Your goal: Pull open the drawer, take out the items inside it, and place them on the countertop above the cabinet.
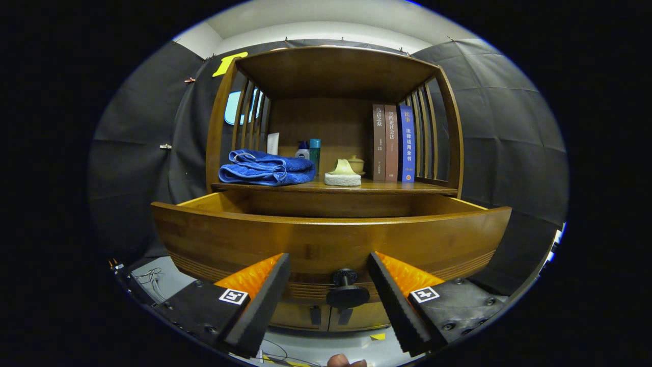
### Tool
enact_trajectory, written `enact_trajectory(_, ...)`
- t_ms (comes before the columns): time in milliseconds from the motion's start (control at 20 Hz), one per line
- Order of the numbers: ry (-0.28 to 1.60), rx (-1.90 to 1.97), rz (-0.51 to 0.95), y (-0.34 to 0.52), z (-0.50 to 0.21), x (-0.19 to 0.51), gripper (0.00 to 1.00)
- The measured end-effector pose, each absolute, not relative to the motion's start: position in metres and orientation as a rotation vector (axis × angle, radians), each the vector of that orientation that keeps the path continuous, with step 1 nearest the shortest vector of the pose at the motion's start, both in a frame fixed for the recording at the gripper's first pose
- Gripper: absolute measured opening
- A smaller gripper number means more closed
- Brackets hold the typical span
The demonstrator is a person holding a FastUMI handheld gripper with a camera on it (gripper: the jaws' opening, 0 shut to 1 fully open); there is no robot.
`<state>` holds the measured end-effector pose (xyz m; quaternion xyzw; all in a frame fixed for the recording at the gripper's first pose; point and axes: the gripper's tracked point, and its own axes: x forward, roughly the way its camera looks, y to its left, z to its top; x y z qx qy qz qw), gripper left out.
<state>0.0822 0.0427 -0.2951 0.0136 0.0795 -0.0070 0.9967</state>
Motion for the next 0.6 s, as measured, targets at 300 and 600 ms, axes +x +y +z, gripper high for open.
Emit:
enact_trajectory(300,0.179,0.028,-0.012,0.042,-0.294,0.101,1.00)
enact_trajectory(600,0.182,0.020,-0.017,0.042,-0.297,0.128,1.00)
